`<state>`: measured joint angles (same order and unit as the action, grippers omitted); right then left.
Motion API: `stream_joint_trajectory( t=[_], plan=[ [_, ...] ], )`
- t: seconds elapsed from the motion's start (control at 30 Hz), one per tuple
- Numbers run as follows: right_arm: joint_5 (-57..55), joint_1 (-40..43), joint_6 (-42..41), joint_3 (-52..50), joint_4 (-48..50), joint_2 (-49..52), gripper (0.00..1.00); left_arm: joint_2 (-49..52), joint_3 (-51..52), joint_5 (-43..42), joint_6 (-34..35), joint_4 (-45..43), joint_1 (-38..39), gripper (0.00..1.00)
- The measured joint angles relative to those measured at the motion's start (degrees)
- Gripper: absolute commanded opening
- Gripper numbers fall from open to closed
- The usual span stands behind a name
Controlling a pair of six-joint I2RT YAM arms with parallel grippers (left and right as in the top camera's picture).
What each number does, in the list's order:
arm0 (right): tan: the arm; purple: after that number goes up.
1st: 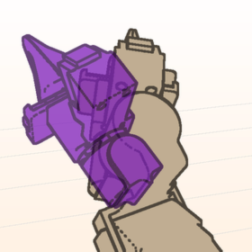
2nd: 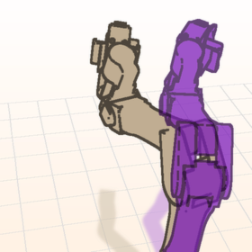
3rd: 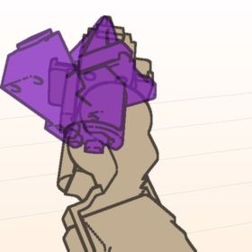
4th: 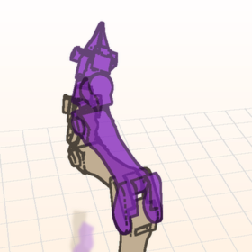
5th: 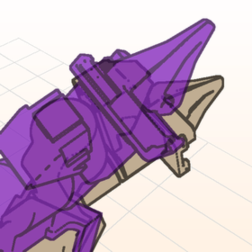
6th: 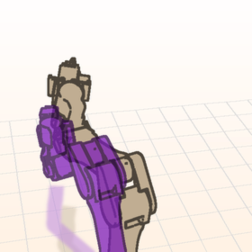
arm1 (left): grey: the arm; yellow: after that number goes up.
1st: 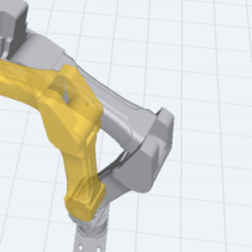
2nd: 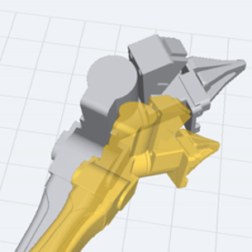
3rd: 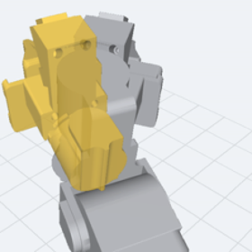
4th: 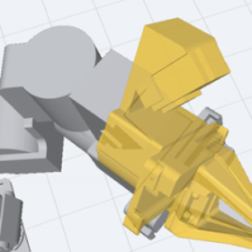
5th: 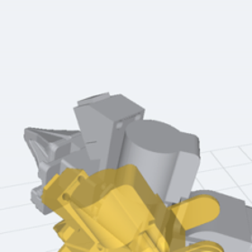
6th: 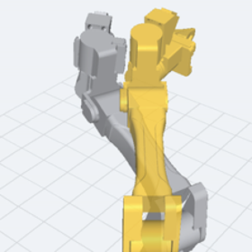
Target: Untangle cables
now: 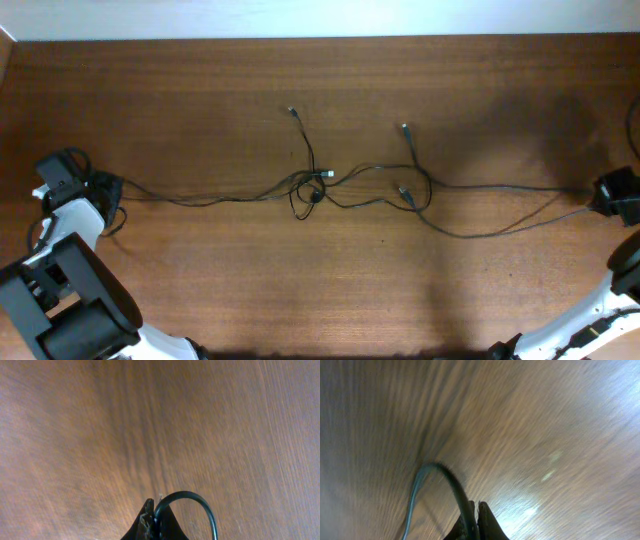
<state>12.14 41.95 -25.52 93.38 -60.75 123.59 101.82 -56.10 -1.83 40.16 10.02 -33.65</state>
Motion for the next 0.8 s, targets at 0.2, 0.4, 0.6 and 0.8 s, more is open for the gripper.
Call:
stream_joint_trajectory(
  t=[0.2, 0.4, 0.6, 0.8],
  plan=[
    [0.96, -15.72, 4.22, -0.15, -3.69, 0.02, 0.13, 0.04, -0.04, -6.10, -1.22, 8.24, 3.67, 0.08],
    [-11.28, -30.12, 6.45, 1.27, -12.66, 0.15, 0.93, 0.31, -7.43, -12.37, -11.10, 17.35, 6.23, 0.96],
    [-13.88, -30.05, 6.86, 18.73, -31.76, 0.66, 0.92, 0.68, -28.20, -14.27, -18.86, 38.03, 11.82, 0.44],
    [-10.88, -30.60, 10.45, 19.85, -32.50, 0.66, 0.45, 0.96, -28.44, -14.53, -25.27, 42.29, 29.31, 0.00]
  ],
)
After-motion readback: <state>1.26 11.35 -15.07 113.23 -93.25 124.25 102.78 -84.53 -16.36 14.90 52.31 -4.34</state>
